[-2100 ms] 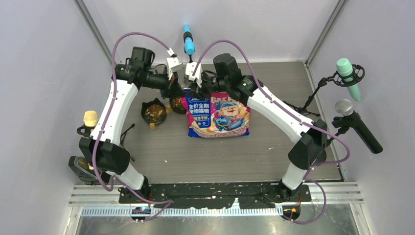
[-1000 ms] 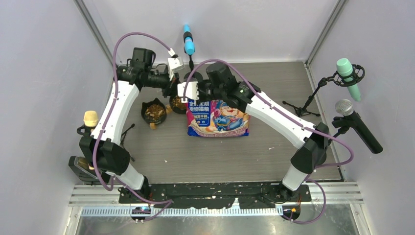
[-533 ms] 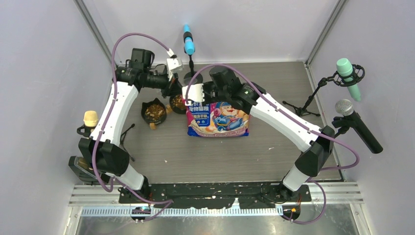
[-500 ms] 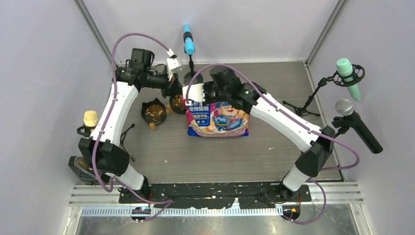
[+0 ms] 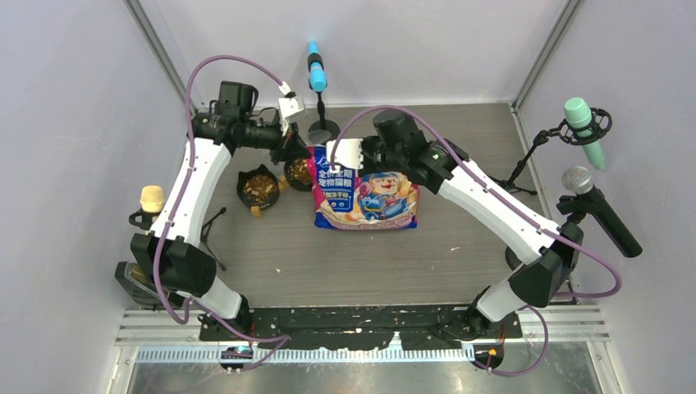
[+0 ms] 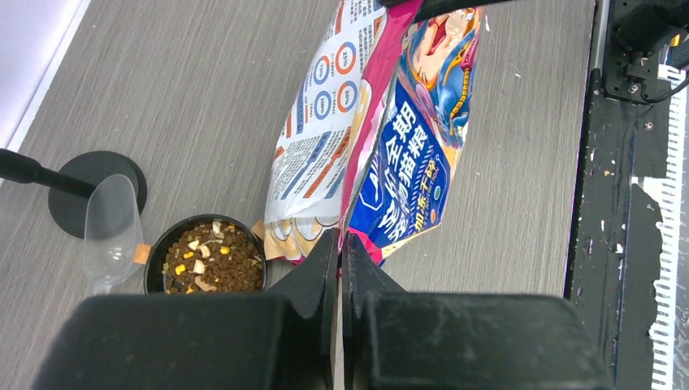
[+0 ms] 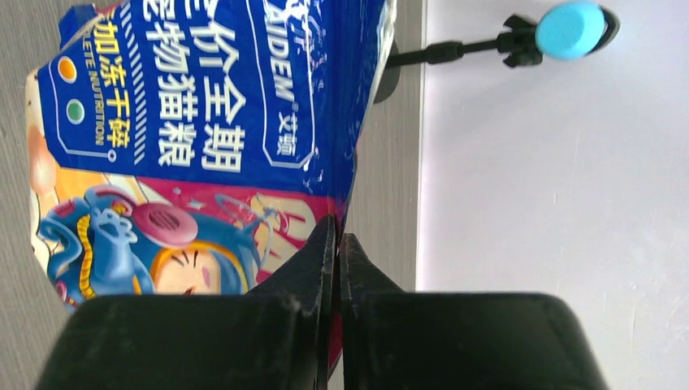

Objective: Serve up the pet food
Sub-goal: Close the pet food bag at the center of the board.

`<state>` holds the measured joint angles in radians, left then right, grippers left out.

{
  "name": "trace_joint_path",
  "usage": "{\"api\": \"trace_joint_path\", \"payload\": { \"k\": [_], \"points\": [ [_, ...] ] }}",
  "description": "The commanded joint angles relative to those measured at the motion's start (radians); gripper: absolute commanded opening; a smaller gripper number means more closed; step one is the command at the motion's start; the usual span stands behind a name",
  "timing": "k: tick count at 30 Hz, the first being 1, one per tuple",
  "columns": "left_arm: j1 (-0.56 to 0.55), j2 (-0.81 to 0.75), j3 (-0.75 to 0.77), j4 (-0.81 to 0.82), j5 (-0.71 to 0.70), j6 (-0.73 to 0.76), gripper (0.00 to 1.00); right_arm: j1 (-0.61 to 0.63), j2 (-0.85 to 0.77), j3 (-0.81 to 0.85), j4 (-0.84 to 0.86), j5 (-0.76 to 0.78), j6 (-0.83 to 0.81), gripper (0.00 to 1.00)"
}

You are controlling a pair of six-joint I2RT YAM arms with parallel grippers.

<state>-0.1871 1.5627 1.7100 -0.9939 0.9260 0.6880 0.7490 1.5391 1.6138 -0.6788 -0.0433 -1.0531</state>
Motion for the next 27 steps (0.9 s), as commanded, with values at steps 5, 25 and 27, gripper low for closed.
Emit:
{"api": "trace_joint_path", "payload": {
  "k": [5,25,27],
  "points": [
    [0.087,-0.055,-0.013,-0.064,-0.162,0.014,0.0,-0.146,-0.131,-0.077,-0.203,0.405,0.007,0.05],
    [0.077,-0.092,0.081,-0.073,-0.079,-0.077,0.34,-0.094,-0.105,-0.017,-0.077,0.164,0.065,0.05],
    [0.077,-0.099,0.102,-0.076,-0.096,-0.091,0.43,-0.093,-0.088,0.023,-0.069,0.174,0.107,0.06]
  ]
}}
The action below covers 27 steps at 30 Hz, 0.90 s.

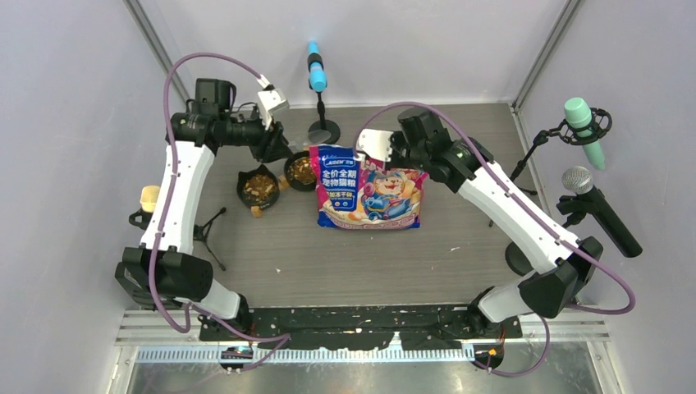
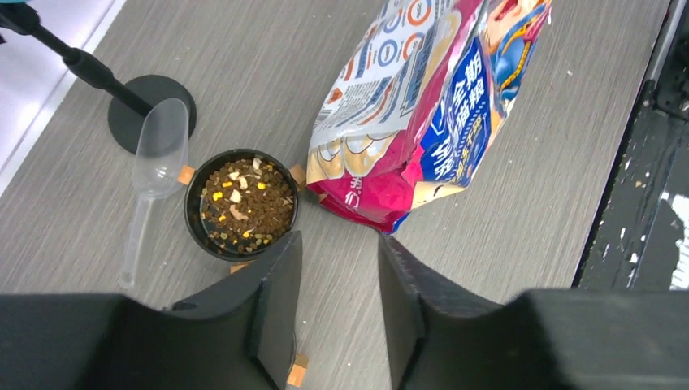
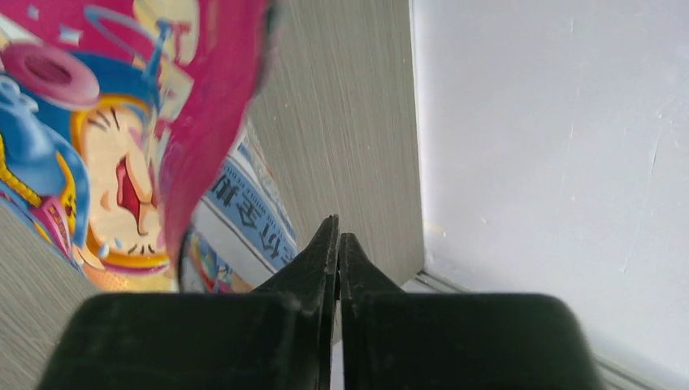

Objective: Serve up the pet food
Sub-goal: Close the pet food bag at the center of the board.

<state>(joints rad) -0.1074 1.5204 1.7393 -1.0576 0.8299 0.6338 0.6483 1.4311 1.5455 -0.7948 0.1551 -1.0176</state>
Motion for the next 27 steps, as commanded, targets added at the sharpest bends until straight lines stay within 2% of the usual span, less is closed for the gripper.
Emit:
{"api": "trace_joint_path", "payload": {
  "k": [1,2,3,6,8,12,18,22,27],
  "points": [
    [-0.002,-0.057,0.088,-0.019,0.007,-0.038,0.45,0.01,0.03,0.117,0.057,-0.019,0.109,0.13],
    [-0.002,-0.056,0.102,-0.028,0.023,-0.04,0.47,0.009,0.034,0.129,0.063,-0.013,0.128,0.17],
    [-0.002,-0.053,0.118,-0.034,0.056,-0.041,0.5,0.008,0.038,0.148,0.076,-0.016,0.161,0.28],
    [-0.002,-0.043,0.134,-0.035,0.162,-0.047,0.57,0.008,0.04,0.172,0.104,-0.053,0.23,0.5],
    [-0.005,-0.037,0.124,-0.014,0.225,-0.055,0.6,0.009,0.04,0.191,0.114,-0.103,0.262,0.56],
    [-0.05,-0.016,0.07,0.078,0.215,-0.101,0.63,0.009,0.024,0.221,0.116,-0.263,0.301,0.64],
    [-0.113,0.049,0.042,0.166,0.067,-0.132,0.65,0.009,0.008,0.202,0.129,-0.505,0.316,0.78],
    [-0.117,0.07,0.035,0.219,0.025,-0.15,0.67,0.009,0.051,0.206,0.144,-0.53,0.345,0.83],
    [-0.117,0.093,0.031,0.217,0.091,-0.139,0.66,0.009,0.126,0.23,0.148,-0.518,0.372,0.84]
  ]
}}
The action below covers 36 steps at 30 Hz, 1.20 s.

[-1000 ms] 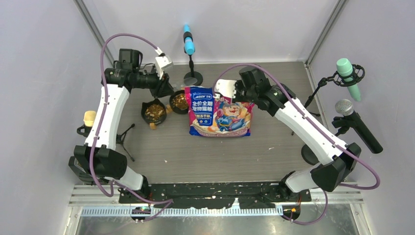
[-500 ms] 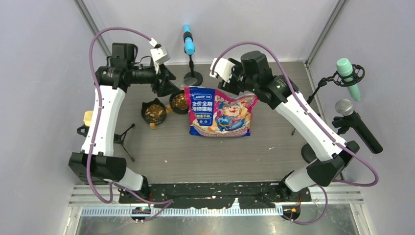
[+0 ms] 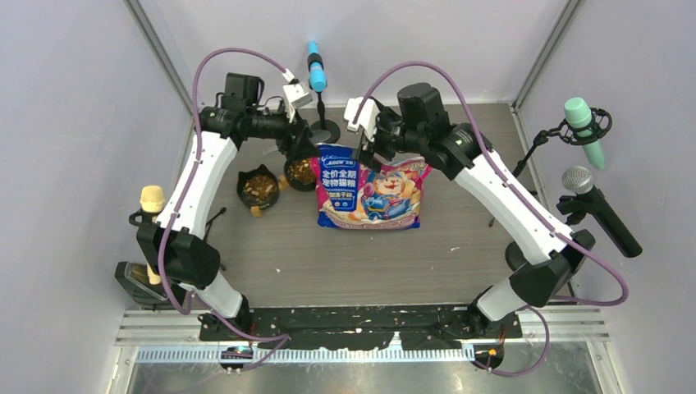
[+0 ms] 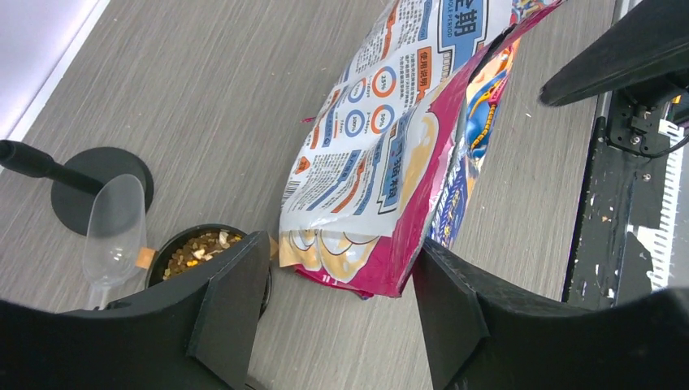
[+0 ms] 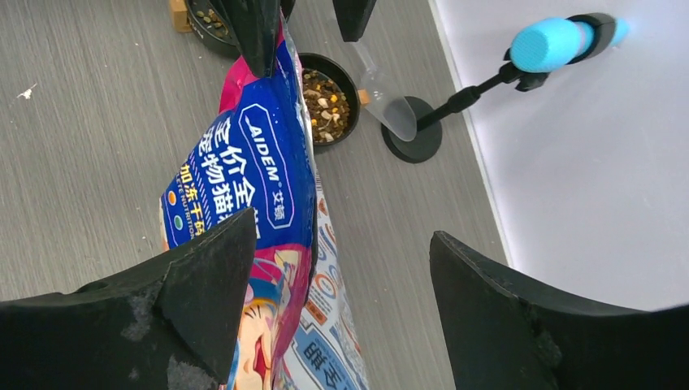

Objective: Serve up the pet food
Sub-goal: Close the pet food bag at the center of the board.

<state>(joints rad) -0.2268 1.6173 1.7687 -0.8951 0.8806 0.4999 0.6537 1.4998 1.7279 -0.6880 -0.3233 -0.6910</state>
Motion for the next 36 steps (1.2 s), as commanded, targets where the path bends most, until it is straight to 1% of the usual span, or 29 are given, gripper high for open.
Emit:
{"api": "trace_joint_path", "payload": {
  "k": [1,3,5,6,7,8,9,10,11,13,14,17,21,23,24,25,29,31,32,35,36],
  "points": [
    [0.002,-0.001,-0.004,0.053,0.064,0.0,0.64,0.003,0.068,0.066,0.032,-0.046,0.046,0.84],
    [0.003,0.002,-0.018,0.049,0.105,0.008,0.6,0.004,0.096,0.09,-0.005,-0.056,0.04,0.83],
    [0.001,0.004,-0.028,0.048,0.128,0.009,0.56,0.003,0.115,0.104,-0.038,-0.062,0.031,0.78],
    [0.001,0.005,-0.031,0.047,0.135,0.01,0.55,0.003,0.122,0.107,-0.055,-0.061,0.027,0.71],
    [0.001,0.005,-0.036,0.047,0.142,0.009,0.55,0.003,0.124,0.106,-0.062,-0.059,0.025,0.69],
    [-0.001,0.006,-0.04,0.046,0.149,0.01,0.55,0.003,0.124,0.104,-0.072,-0.057,0.023,0.62],
    [0.0,0.008,-0.043,0.044,0.161,0.011,0.54,0.004,0.125,0.105,-0.079,-0.057,0.021,0.58],
    [-0.002,0.009,-0.044,0.044,0.169,0.011,0.53,0.003,0.123,0.103,-0.087,-0.058,0.02,0.52],
    [-0.004,0.011,-0.044,0.042,0.178,0.01,0.49,0.003,0.121,0.103,-0.09,-0.058,0.02,0.47],
    [-0.007,0.015,-0.045,0.045,0.191,0.009,0.41,0.003,0.12,0.103,-0.101,-0.065,0.021,0.4],
    [-0.008,0.018,-0.043,0.045,0.195,0.008,0.38,0.004,0.119,0.104,-0.108,-0.071,0.02,0.39],
    [-0.008,0.027,-0.035,0.037,0.199,0.007,0.35,0.003,0.124,0.104,-0.129,-0.079,0.013,0.36],
    [-0.008,0.04,-0.016,-0.015,0.217,0.046,0.31,0.004,0.14,0.124,-0.169,-0.072,0.005,0.33],
    [-0.008,0.044,-0.007,-0.037,0.221,0.061,0.19,0.004,0.144,0.139,-0.19,-0.06,-0.001,0.3],
    [-0.008,0.044,-0.003,-0.05,0.22,0.071,0.08,0.004,0.145,0.142,-0.197,-0.054,-0.003,0.29],
    [-0.008,0.045,-0.001,-0.055,0.212,0.078,0.0,0.004,0.146,0.149,-0.213,-0.04,-0.004,0.29],
    [-0.007,0.03,-0.005,-0.034,0.126,0.079,0.0,0.004,0.133,0.14,-0.264,0.033,-0.023,0.27],
    [-0.004,0.022,-0.006,-0.023,0.093,0.077,0.0,0.004,0.12,0.119,-0.287,0.079,-0.041,0.21],
    [0.002,0.021,-0.002,-0.023,0.091,0.076,0.0,0.004,0.108,0.111,-0.297,0.095,-0.054,0.17],
    [0.018,0.021,0.01,-0.02,0.089,0.069,0.0,0.01,0.077,0.058,-0.31,0.189,-0.088,0.11],
    [0.024,0.02,0.013,-0.017,0.085,0.069,0.0,0.013,0.071,0.046,-0.313,0.23,-0.093,0.07]
  ]
}}
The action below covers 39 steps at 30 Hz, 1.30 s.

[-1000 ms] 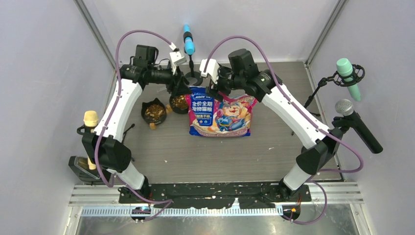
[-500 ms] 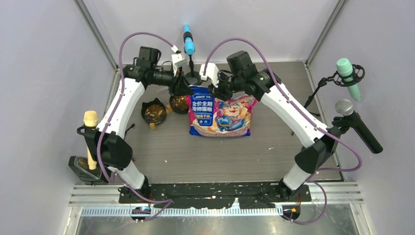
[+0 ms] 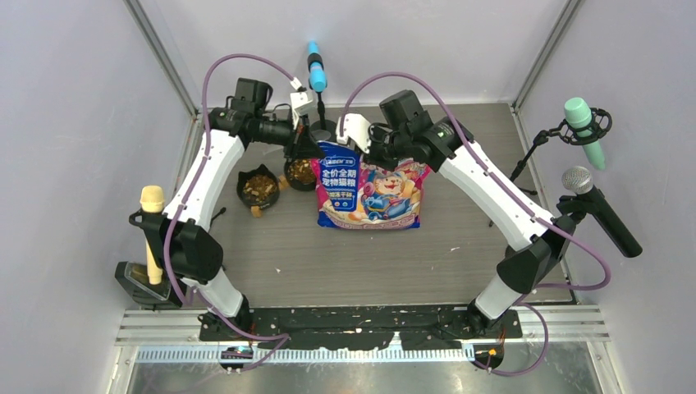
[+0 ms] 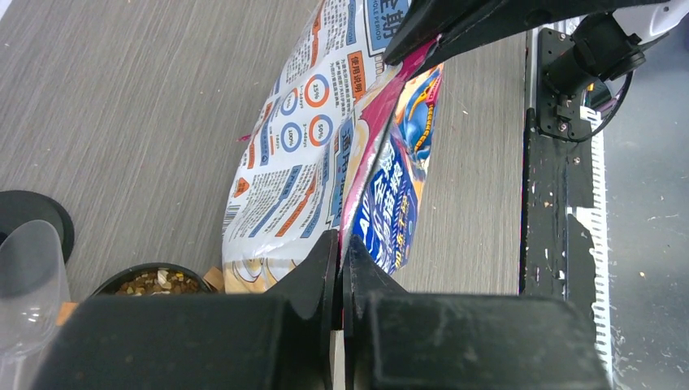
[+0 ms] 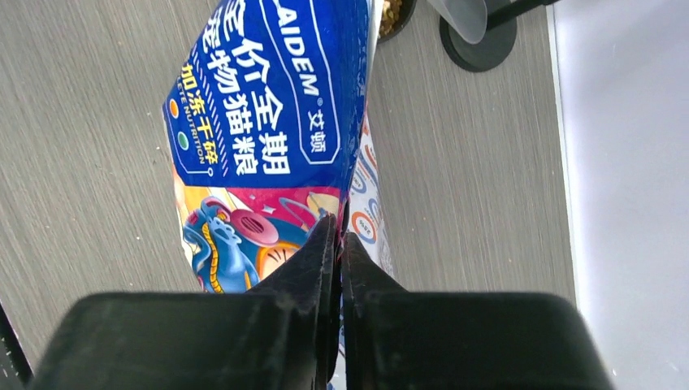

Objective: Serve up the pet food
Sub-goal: Close the pet food bag at the center of the board.

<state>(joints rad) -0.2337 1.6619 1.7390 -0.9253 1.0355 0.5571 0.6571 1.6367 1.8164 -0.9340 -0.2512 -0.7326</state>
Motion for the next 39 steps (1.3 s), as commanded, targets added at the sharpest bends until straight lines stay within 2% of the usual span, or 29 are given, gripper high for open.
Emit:
{"api": "trace_joint_path", "payload": {
  "k": [1,8,17,24,32,35,39],
  "points": [
    [0.034,-0.025,0.044,0.014,-0.071,0.012,0.0,0.011,-0.077,-0.062,-0.066,0.177,-0.06,0.06],
    [0.059,-0.034,0.044,0.015,-0.103,0.016,0.0,0.006,-0.165,-0.175,-0.066,0.314,-0.129,0.05],
    [0.08,-0.048,0.026,0.035,-0.132,0.017,0.0,-0.075,-0.317,-0.312,-0.074,0.328,-0.233,0.05],
    [0.091,-0.054,0.019,0.04,-0.139,0.017,0.0,-0.127,-0.369,-0.401,-0.034,0.392,-0.266,0.05],
    [0.1,-0.057,0.003,0.044,-0.144,0.021,0.0,-0.199,-0.417,-0.449,-0.02,0.417,-0.286,0.05],
    [0.104,-0.057,0.001,0.042,-0.147,0.025,0.0,-0.231,-0.426,-0.434,-0.059,0.375,-0.283,0.05],
    [0.109,-0.053,0.003,0.044,-0.139,0.025,0.0,-0.256,-0.405,-0.414,-0.099,0.408,-0.281,0.05]
  ]
}}
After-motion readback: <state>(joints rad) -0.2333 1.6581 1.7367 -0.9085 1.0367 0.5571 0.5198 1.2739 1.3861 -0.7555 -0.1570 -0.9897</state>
